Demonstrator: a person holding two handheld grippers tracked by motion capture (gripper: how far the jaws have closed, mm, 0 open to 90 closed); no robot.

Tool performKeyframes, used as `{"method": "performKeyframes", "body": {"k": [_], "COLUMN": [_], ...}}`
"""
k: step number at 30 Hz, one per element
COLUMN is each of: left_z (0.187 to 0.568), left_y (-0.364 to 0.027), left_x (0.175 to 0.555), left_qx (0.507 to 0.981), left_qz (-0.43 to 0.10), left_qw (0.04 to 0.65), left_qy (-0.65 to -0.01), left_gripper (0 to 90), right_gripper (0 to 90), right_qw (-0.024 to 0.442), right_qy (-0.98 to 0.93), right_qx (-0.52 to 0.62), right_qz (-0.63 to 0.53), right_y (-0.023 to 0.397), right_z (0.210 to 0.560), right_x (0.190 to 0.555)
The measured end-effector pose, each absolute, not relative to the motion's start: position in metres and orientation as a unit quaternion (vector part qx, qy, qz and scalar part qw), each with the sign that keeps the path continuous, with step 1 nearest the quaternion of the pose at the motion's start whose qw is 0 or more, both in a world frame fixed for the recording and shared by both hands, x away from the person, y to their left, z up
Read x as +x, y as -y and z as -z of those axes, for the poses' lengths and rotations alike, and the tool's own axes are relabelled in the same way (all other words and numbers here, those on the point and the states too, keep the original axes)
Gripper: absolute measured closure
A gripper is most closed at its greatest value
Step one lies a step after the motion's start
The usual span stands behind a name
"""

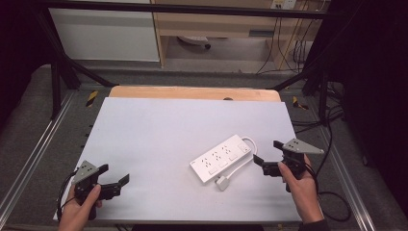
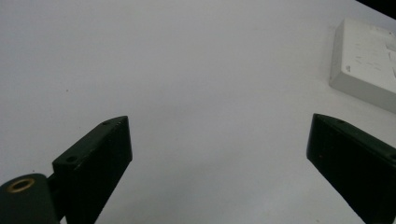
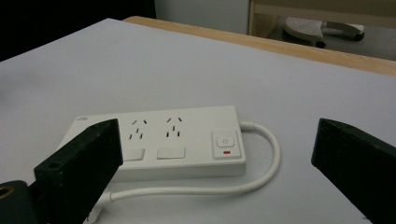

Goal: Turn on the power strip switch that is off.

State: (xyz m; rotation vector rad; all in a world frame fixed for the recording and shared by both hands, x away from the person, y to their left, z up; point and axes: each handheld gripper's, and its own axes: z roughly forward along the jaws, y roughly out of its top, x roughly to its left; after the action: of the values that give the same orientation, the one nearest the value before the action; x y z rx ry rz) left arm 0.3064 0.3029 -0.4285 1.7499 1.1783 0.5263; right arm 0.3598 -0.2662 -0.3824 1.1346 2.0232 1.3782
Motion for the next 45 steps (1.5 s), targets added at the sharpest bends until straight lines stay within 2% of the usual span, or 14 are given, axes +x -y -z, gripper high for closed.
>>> {"method": "performKeyframes", "body": {"k": [12,26,35,36,39,40,43,44,45], "left_z": [0.430,0.429,0.429,0.429,0.429,0.429,0.429,0.429,0.429], "left_y": [-0.304,-0.303,-0.304,-0.303,-0.303,-0.303,-0.304,-0.304,-0.304], "left_x": [0.307,0.307,0.307,0.307,0.307,0.307,0.308,0.308,0.308], "left_qx": [0.711,0.712,0.712,0.714,0.714,0.713,0.712,0.712,0.712], "left_qz": [-0.212,-0.211,-0.212,-0.213,-0.213,-0.213,-0.212,-0.212,-0.213], "left_qw": [0.466,0.465,0.465,0.465,0.465,0.465,0.465,0.465,0.465], "left_qy": [-0.483,-0.482,-0.481,-0.479,-0.479,-0.479,-0.481,-0.481,-0.481], "left_gripper": [6.7,6.7,6.7,6.7,6.7,6.7,6.7,6.7,6.7], "right_gripper": [3.0,5.2,19.5,24.8,30.1,36.3,44.3,44.3,48.8], "right_qw": [0.221,0.218,0.218,0.220,0.218,0.211,0.211,0.211,0.205], "right_qy": [-0.727,-0.740,-0.744,-0.745,-0.750,-0.755,-0.759,-0.759,-0.759], "right_qx": [0.400,0.383,0.376,0.370,0.365,0.361,0.361,0.361,0.360], "right_qz": [-0.512,-0.508,-0.508,-0.509,-0.506,-0.505,-0.499,-0.499,-0.502], "right_y": [0.259,0.232,0.220,0.217,0.213,0.210,0.205,0.205,0.203], "right_z": [0.372,0.368,0.369,0.370,0.372,0.374,0.377,0.377,0.379], "right_x": [0.361,0.368,0.370,0.370,0.370,0.371,0.372,0.372,0.373]}}
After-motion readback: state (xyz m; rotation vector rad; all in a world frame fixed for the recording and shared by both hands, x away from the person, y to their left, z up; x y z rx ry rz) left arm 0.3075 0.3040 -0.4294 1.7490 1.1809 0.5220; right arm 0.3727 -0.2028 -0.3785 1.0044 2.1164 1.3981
